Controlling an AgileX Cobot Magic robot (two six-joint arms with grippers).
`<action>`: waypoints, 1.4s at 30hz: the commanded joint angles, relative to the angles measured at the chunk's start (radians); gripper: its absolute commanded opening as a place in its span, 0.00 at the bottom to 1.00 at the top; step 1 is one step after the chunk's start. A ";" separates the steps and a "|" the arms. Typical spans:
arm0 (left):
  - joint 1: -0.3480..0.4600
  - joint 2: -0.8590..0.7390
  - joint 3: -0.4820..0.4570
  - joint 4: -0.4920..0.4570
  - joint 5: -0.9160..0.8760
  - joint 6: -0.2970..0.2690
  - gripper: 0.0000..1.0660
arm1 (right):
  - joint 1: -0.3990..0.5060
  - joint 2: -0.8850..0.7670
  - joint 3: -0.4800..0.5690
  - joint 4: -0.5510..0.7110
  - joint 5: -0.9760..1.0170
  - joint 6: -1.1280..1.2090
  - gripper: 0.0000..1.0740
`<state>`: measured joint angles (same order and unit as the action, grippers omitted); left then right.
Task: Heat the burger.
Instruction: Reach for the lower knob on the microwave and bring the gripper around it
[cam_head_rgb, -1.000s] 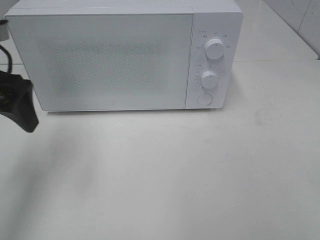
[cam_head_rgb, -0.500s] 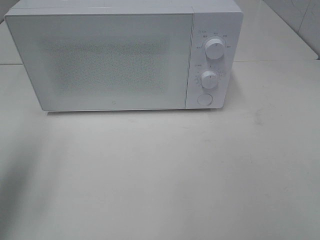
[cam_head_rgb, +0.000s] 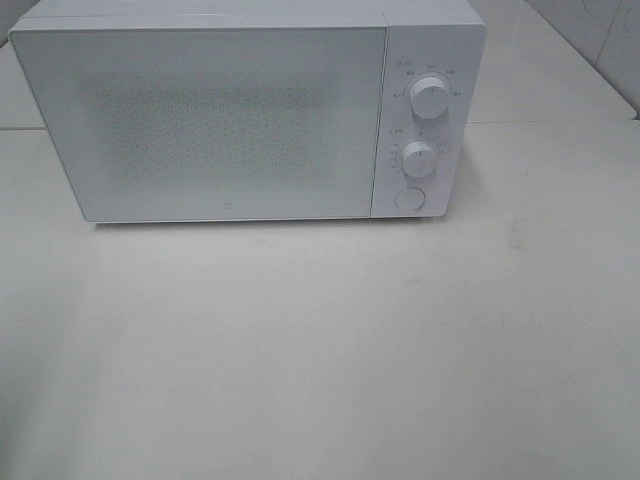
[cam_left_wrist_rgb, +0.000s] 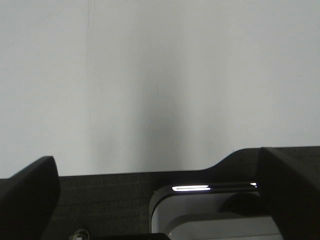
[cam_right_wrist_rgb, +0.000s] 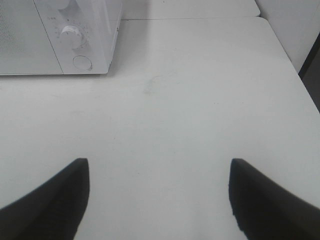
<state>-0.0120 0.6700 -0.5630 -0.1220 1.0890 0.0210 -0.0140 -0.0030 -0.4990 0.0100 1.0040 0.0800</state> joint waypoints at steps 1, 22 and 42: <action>0.003 -0.073 0.037 -0.001 -0.030 -0.009 0.94 | -0.003 -0.030 0.001 0.003 -0.007 -0.007 0.70; 0.003 -0.629 0.047 0.002 -0.019 0.003 0.94 | -0.003 -0.030 0.001 0.003 -0.007 -0.007 0.70; 0.002 -0.692 0.047 0.009 -0.019 0.003 0.94 | -0.003 -0.027 0.001 0.003 -0.007 -0.007 0.70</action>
<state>-0.0120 -0.0050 -0.5170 -0.1150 1.0810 0.0220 -0.0140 -0.0030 -0.4990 0.0100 1.0040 0.0800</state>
